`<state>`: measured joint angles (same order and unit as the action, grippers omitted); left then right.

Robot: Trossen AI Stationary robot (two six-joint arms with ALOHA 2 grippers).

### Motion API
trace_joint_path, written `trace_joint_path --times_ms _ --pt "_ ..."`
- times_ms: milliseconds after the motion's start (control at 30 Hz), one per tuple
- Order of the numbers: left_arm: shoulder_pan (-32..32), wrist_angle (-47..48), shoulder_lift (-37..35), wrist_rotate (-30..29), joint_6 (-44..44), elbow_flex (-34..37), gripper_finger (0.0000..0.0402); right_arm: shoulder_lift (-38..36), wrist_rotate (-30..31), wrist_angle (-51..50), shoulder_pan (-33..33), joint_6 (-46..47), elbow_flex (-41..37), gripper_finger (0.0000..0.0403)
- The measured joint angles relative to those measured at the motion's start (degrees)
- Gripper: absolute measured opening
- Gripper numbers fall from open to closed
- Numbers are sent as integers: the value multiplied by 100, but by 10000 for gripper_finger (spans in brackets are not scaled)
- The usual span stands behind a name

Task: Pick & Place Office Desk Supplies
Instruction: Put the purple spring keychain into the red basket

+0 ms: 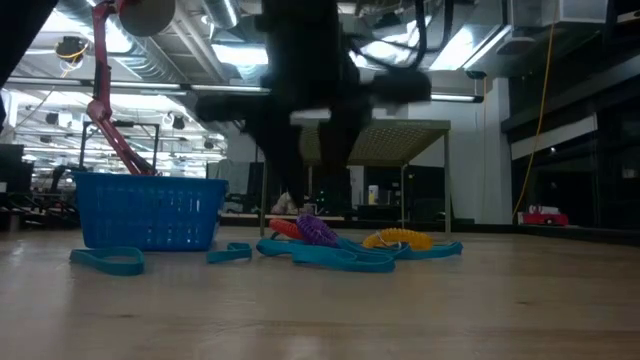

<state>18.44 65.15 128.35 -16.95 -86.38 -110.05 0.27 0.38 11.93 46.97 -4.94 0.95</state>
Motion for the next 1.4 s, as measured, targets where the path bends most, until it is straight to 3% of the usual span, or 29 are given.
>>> trace_joint_path --times_ms 433,833,1167,1400 --pt "93 40 116 -131 -252 21 129 0 2 -108 1 165 -2 179" --pt "56 -808 136 465 -156 587 126 1 2 -129 1 168 -1 178" --pt "25 -731 82 384 666 112 13 2 24 -180 1 150 -2 178" --pt "-28 -632 75 274 1149 -386 10 2 24 -178 1 157 -2 178"
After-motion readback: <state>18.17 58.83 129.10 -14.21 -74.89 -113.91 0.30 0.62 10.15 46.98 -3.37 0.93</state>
